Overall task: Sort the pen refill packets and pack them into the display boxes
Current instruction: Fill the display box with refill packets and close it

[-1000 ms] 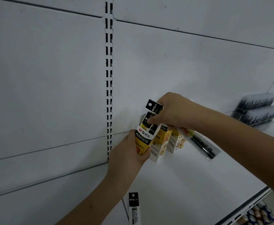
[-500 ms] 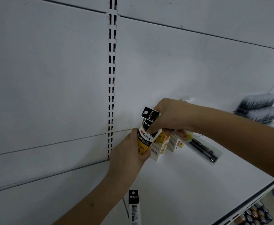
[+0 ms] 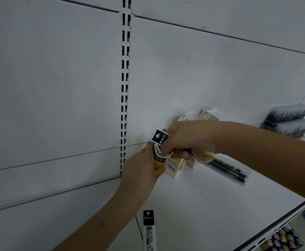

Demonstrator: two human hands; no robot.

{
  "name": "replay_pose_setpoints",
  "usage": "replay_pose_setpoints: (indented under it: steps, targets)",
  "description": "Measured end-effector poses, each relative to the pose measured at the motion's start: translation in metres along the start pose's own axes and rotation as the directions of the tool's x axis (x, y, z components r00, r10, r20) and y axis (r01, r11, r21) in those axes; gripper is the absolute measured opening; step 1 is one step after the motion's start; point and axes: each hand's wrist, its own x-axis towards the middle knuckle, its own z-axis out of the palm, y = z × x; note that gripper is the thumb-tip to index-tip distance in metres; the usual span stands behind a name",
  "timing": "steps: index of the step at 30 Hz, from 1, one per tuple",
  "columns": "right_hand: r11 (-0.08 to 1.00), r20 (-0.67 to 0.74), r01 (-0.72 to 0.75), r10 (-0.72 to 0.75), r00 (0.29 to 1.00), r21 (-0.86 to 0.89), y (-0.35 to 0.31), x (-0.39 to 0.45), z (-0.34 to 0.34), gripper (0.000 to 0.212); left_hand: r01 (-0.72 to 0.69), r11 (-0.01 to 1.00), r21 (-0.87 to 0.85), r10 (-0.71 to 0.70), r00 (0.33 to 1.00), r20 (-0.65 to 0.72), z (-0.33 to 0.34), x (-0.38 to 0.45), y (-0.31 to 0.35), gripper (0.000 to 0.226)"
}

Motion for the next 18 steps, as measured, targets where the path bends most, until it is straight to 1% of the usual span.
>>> replay_pose_setpoints:
  steps: [2, 5, 7, 9, 12, 15, 16, 18]
  targets:
    - [0.998, 0.014, 0.02, -0.02, 1.0, -0.06, -0.004, -0.001, 0.002, 0.009, 0.013, 1.0, -0.003, -0.013, 1.0, -0.008, 0.0, 0.0, -0.001, 0.043]
    - [0.987, 0.012, 0.041, -0.04, 0.999, -0.157, -0.008, -0.003, 0.0, 0.016, 0.036, 0.999, 0.024, -0.037, 0.999, 0.019, 0.0, 0.001, -0.001, 0.045]
    - [0.97, -0.093, 0.057, -0.081, 0.992, -0.235, -0.006, -0.002, -0.003, 0.028, 0.072, 0.997, 0.006, -0.072, 0.997, 0.038, 0.002, 0.0, 0.001, 0.047]
    - [0.952, -0.229, 0.08, -0.152, 0.962, -0.296, -0.003, 0.003, -0.002, 0.038, 0.112, 0.993, -0.039, -0.11, 0.993, 0.051, 0.005, -0.001, 0.003, 0.052]
    - [0.929, -0.338, 0.092, -0.221, 0.915, -0.359, 0.005, 0.011, 0.005, 0.035, 0.141, 0.99, -0.022, -0.14, 0.989, 0.053, 0.01, -0.003, 0.003, 0.054]
    - [0.895, -0.475, 0.053, -0.284, 0.833, -0.444, 0.007, 0.017, 0.005, 0.031, 0.149, 0.988, -0.05, -0.148, 0.989, 0.025, 0.012, -0.002, -0.003, 0.055]
    - [0.89, -0.495, 0.057, -0.303, 0.814, -0.452, 0.006, 0.017, 0.003, 0.031, 0.152, 0.986, -0.068, -0.151, 0.988, 0.014, 0.012, -0.002, -0.004, 0.056]
    - [0.893, -0.456, 0.114, -0.328, 0.827, -0.435, 0.004, 0.018, 0.002, 0.03, 0.16, 0.984, -0.079, -0.16, 0.987, 0.008, 0.012, -0.002, -0.004, 0.06]
